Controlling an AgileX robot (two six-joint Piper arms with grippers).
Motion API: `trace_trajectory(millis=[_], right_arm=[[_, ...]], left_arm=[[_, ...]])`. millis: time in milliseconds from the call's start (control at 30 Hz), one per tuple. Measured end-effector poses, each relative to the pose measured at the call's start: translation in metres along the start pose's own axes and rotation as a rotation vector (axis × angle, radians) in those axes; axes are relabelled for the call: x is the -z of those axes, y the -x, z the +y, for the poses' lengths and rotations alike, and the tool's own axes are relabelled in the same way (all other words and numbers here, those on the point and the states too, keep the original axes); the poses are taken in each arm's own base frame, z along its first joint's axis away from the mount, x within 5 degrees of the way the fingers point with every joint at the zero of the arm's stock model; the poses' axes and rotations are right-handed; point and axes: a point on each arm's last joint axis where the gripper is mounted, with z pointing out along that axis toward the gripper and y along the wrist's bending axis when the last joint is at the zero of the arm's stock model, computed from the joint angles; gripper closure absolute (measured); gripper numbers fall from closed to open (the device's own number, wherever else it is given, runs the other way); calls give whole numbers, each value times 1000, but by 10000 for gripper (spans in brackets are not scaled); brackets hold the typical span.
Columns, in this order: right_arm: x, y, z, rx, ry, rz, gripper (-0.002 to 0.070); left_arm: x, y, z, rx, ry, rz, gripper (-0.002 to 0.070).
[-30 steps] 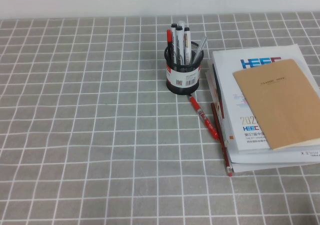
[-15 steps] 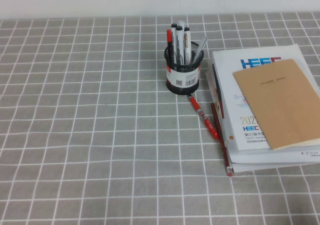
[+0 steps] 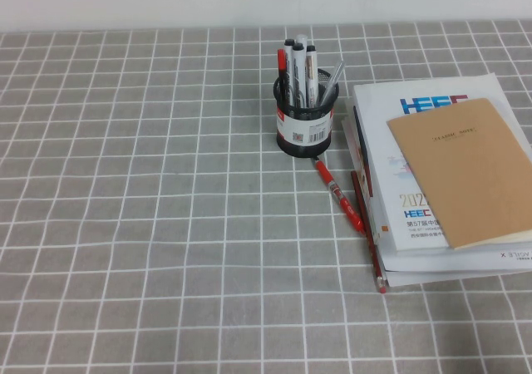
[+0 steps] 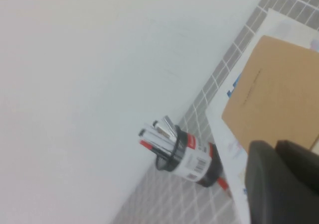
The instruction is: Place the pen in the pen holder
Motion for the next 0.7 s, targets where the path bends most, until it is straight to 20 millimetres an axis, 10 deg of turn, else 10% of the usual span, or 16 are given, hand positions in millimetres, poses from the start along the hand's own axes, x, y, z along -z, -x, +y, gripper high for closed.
trace_trajectory(millis=[200, 400, 700], right_arm=[[1, -3, 5, 249, 25, 44, 688], [-9, 9, 58, 526, 48, 214, 688], [-96, 33, 91, 763, -271, 903, 688]], left_arm=[[0, 0, 0, 0, 0, 0, 681], [0, 0, 0, 0, 0, 0, 681], [0, 0, 0, 0, 0, 0, 681]])
